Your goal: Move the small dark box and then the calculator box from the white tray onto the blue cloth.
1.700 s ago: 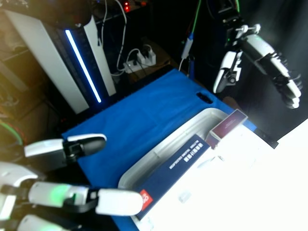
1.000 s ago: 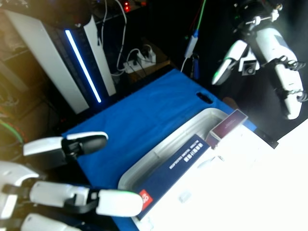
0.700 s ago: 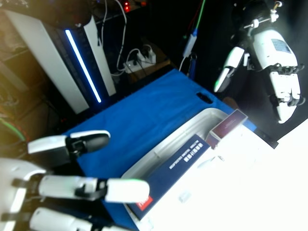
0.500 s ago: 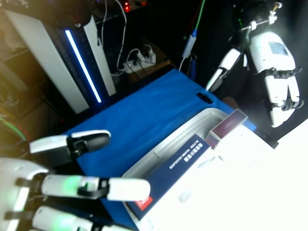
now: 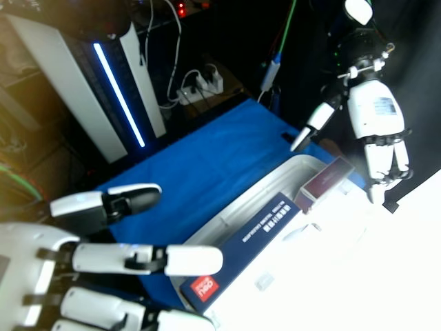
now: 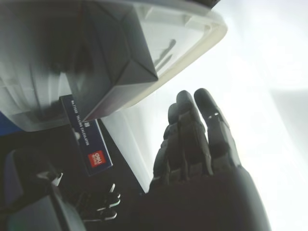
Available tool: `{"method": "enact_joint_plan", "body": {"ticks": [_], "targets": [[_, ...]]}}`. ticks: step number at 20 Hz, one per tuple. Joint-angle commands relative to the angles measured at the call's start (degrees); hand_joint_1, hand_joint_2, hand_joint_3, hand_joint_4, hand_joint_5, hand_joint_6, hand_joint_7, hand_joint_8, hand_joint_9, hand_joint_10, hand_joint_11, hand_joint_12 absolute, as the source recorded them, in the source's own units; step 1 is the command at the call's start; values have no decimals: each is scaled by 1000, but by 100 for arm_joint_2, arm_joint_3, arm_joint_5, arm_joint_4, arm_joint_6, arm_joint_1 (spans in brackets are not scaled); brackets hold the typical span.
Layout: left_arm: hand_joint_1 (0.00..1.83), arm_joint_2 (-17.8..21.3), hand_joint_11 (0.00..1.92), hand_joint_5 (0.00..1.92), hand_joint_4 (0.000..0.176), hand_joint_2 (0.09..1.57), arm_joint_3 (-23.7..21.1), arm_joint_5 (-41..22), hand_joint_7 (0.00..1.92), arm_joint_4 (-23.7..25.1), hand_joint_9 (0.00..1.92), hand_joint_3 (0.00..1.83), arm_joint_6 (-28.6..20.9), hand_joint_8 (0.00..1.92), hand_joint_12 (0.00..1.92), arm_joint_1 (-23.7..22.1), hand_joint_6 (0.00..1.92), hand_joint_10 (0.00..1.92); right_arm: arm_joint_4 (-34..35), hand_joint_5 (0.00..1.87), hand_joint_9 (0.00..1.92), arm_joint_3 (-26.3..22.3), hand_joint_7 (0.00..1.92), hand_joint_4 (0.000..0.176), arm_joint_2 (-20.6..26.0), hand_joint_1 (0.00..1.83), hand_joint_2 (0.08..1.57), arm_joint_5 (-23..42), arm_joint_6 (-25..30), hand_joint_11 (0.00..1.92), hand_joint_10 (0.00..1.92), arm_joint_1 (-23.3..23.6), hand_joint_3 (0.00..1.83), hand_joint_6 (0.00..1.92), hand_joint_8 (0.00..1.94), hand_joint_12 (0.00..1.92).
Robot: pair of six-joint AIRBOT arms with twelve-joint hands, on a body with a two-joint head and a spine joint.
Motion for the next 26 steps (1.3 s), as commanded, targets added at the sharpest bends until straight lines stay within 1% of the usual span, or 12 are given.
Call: {"method": "enact_joint_plan", "body": {"ticks": [1, 3, 5, 9, 15, 19, 20, 21, 23, 24, 25, 26], "targets": [[686, -42, 0, 19, 35, 661, 36, -15, 259, -139, 319, 0, -23, 1, 835, -46, 3, 0, 201, 0, 75, 18, 58, 176, -4, 639, 725, 644, 47, 0, 1, 90, 0, 0, 3, 803], [681, -116, 0, 47, 58, 688, 90, -6, 274, -131, 277, 3, -25, 4, 777, 8, 8, 2, 196, 0, 54, 9, 59, 176, -4, 630, 719, 644, 48, 0, 12, 90, 0, 0, 1, 696], [697, -183, 0, 106, 21, 751, 138, 8, 306, -124, 298, 4, -25, 2, 791, 46, 3, 6, 185, 0, 36, 2, 33, 176, -11, 632, 727, 645, 48, 0, 2, 90, 1, 0, 4, 643], [734, -215, 46, 294, 0, 865, 171, 73, 438, -108, 391, 6, -25, 6, 794, 77, 8, 10, 182, 0, 18, -6, 38, 176, -12, 621, 714, 648, 49, 0, 1, 90, 0, 0, 2, 521], [1079, -252, 90, 614, 0, 1047, 253, 165, 741, -183, 614, 2, -25, 12, 656, 126, 11, 7, 160, 0, 19, -21, 54, 176, -12, 615, 715, 659, 49, 0, 2, 90, 0, 0, 1, 576], [1154, -354, 219, 845, 0, 1045, 358, 181, 849, -270, 715, 0, -25, 4, 868, 204, 6, 4, 149, 0, 53, -38, 69, 176, -11, 618, 719, 679, 49, 0, 6, 90, 0, 0, 1, 693], [1144, -386, 209, 946, 0, 1114, 391, 181, 876, -290, 722, 0, -25, 16, 881, 217, 780, 10, 147, 0, 67, -49, 73, 176, -11, 614, 721, 691, 49, 0, 7, 90, 0, 0, 1, 765], [1137, -411, 206, 915, 0, 1139, 415, 182, 870, -302, 721, 0, -25, 9, 893, 230, 1022, 7, 143, 0, 81, -59, 77, 176, -11, 608, 720, 700, 49, 0, 7, 90, 0, 0, 1, 833], [1121, -438, 230, 894, 0, 1151, 456, 182, 864, -357, 733, 0, -25, 3, 854, 243, 1103, 6, 132, 0, 129, -72, 83, 176, -11, 604, 720, 727, 49, 0, 13, 90, 0, 0, 2, 1035], [1190, -440, 141, 924, 0, 1208, 478, 172, 673, -429, 734, 0, -25, 1334, 1082, 242, 1133, 4, 126, 0, 175, -73, 77, 176, -11, 602, 731, 735, 49, 0, 20, 90, 1, 0, 0, 1188], [1190, -437, 141, 924, 0, 1208, 509, 135, 673, -528, 734, 0, -25, 1334, 1082, 238, 1133, 4, 117, 0, 175, -75, 77, 176, -11, 602, 731, 736, 49, 0, 20, 90, 1, 0, 0, 1188], [1046, -419, 7, 805, 0, 1207, 530, 97, 626, -617, 551, 2, -25, 290, 884, 202, 1250, 1, 108, 0, 160, -75, 73, 176, -11, 598, 730, 736, 49, 0, 7, 90, 0, 0, 0, 1159]]}}
